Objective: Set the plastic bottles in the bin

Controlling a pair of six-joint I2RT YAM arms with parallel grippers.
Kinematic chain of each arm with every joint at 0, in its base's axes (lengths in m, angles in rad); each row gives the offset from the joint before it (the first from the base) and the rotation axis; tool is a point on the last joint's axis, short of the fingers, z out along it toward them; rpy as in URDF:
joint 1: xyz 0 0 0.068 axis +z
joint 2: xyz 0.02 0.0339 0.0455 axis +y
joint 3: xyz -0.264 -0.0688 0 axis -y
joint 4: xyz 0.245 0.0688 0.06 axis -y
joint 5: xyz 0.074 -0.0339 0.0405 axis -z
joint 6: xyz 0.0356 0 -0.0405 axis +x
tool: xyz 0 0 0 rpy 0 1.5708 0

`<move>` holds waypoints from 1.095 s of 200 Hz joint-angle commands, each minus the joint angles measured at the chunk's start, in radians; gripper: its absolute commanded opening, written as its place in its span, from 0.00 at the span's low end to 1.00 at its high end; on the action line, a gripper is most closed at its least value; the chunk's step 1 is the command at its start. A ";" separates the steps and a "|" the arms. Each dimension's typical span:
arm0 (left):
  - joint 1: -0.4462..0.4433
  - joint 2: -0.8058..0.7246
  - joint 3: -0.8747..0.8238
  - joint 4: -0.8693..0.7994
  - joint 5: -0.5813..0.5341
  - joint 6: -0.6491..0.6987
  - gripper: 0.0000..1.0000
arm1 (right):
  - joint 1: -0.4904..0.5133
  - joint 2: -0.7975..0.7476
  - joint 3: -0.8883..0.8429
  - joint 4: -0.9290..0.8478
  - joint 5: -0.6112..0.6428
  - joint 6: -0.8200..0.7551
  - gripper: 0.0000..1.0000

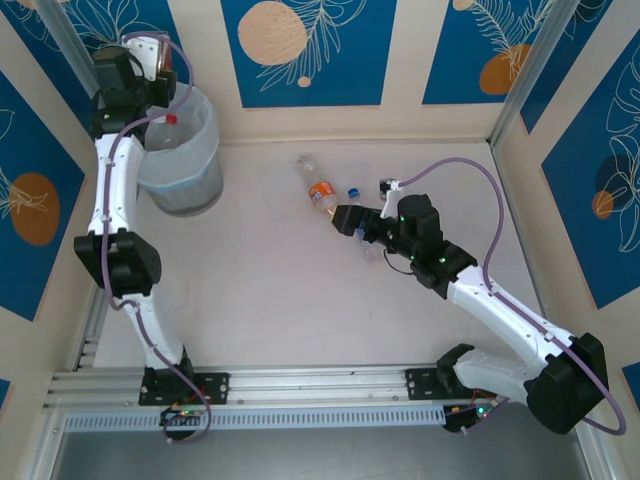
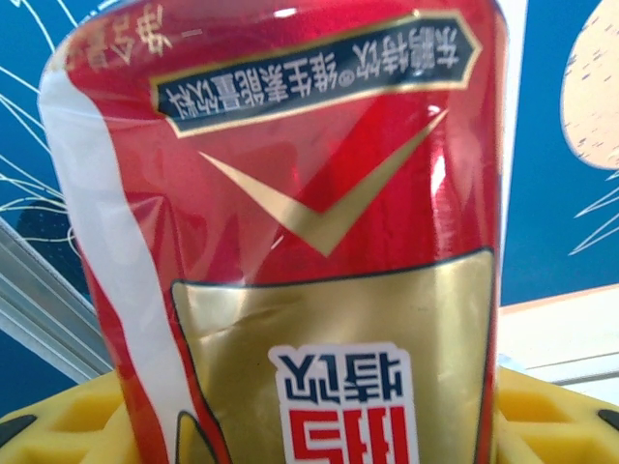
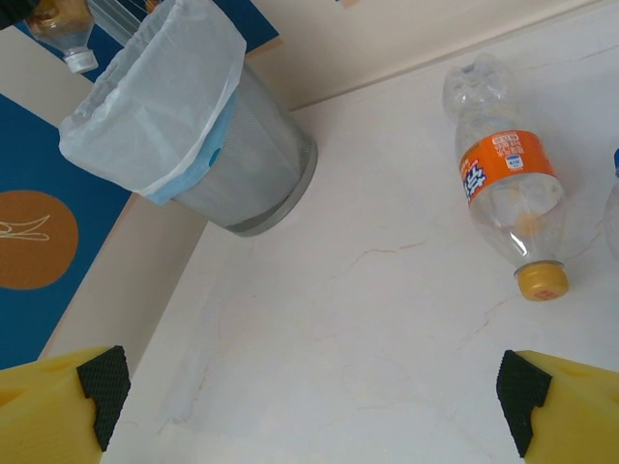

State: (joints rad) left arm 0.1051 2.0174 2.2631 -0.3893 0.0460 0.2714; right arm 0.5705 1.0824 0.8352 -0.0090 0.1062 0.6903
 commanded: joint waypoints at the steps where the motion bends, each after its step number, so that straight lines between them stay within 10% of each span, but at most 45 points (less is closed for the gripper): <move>1: 0.032 0.062 0.076 -0.026 -0.012 0.114 0.54 | 0.008 -0.025 -0.013 -0.021 0.036 0.002 1.00; 96: 0.078 0.048 -0.114 0.089 0.098 0.521 0.69 | 0.010 -0.035 -0.008 -0.045 0.067 -0.008 1.00; 154: 0.094 0.032 -0.122 0.141 0.040 0.439 0.98 | 0.009 -0.027 -0.015 -0.033 0.063 0.003 1.00; 219: 0.092 -0.002 -0.044 0.061 0.108 0.146 0.99 | 0.009 -0.002 -0.015 -0.045 0.078 0.007 1.00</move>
State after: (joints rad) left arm 0.1879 2.0823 2.1498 -0.3004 0.1059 0.5980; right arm 0.5705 1.0649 0.8276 -0.0490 0.1509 0.6907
